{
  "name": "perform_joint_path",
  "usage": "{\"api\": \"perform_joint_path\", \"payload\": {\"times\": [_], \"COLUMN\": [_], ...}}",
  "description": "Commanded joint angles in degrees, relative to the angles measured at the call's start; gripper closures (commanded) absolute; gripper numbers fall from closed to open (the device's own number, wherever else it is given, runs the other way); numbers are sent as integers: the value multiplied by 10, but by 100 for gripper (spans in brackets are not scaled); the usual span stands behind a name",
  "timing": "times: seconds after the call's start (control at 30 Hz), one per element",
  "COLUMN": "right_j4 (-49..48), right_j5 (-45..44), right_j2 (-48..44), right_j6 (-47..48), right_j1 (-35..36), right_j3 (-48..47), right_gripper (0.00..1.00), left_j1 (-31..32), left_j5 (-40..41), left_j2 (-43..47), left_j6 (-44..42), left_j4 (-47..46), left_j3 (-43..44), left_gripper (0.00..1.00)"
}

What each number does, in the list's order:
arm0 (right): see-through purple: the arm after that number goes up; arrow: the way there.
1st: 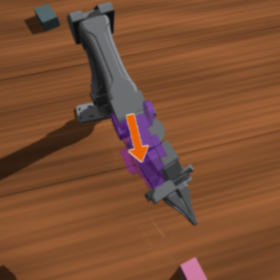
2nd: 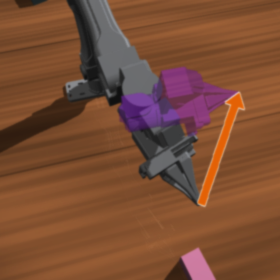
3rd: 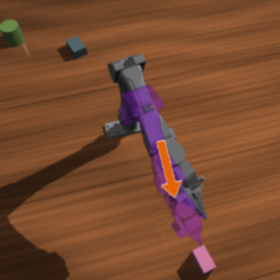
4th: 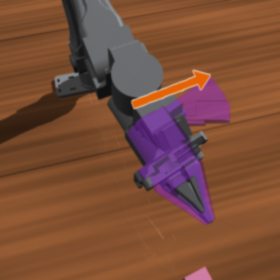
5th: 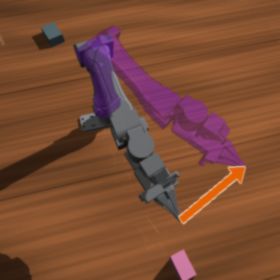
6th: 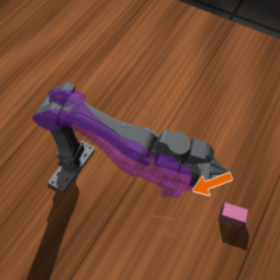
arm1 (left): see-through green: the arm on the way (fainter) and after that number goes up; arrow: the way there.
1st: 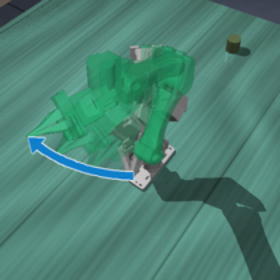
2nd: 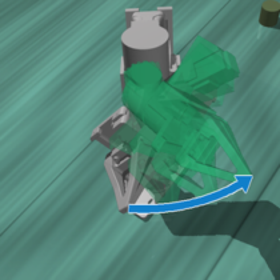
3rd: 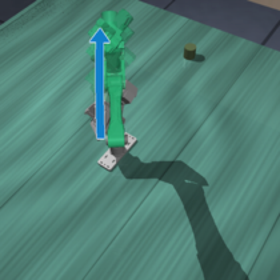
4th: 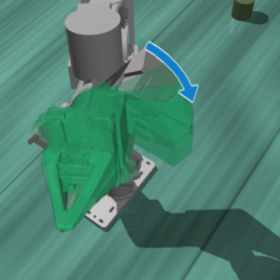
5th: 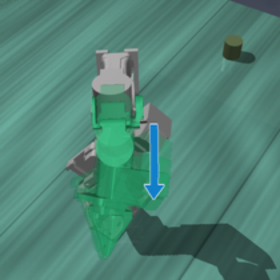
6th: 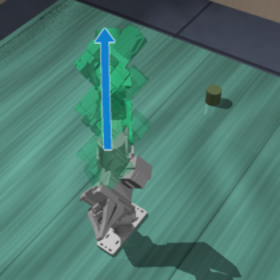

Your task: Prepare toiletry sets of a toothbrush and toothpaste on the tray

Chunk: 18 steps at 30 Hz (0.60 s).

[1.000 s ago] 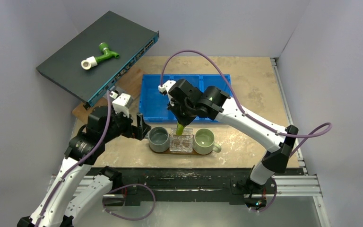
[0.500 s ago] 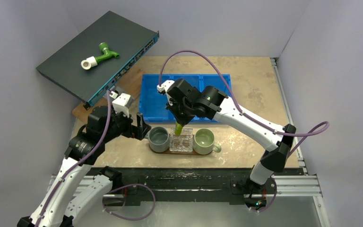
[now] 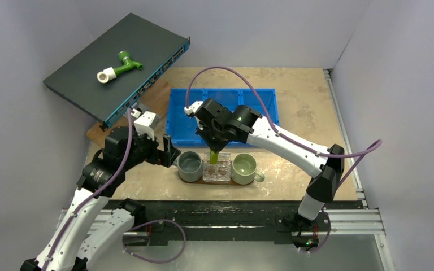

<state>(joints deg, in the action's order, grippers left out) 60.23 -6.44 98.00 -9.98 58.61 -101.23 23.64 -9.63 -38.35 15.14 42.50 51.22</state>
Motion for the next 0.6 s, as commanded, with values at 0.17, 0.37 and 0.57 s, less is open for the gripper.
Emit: {"api": "perform_joint_path", "payload": {"times": [0.17,0.37,0.57], "right_j4": [-46,-55,-62], "right_j5": [6,7,7], "right_j2": [0,12,20], "right_j6": [2,0,0], "right_j1": [3,3,4], "right_j3": [19,28,36], "right_gripper": [100,100,100], "left_j1": [-1,-2,-2], "left_j5": [5,5,5], "left_j2": [3,3,0], "left_j6": [-19,-19,-19], "left_j4": [-27,-27,-28], "left_j3": [1,0,2], "left_gripper": [1,1,1]}}
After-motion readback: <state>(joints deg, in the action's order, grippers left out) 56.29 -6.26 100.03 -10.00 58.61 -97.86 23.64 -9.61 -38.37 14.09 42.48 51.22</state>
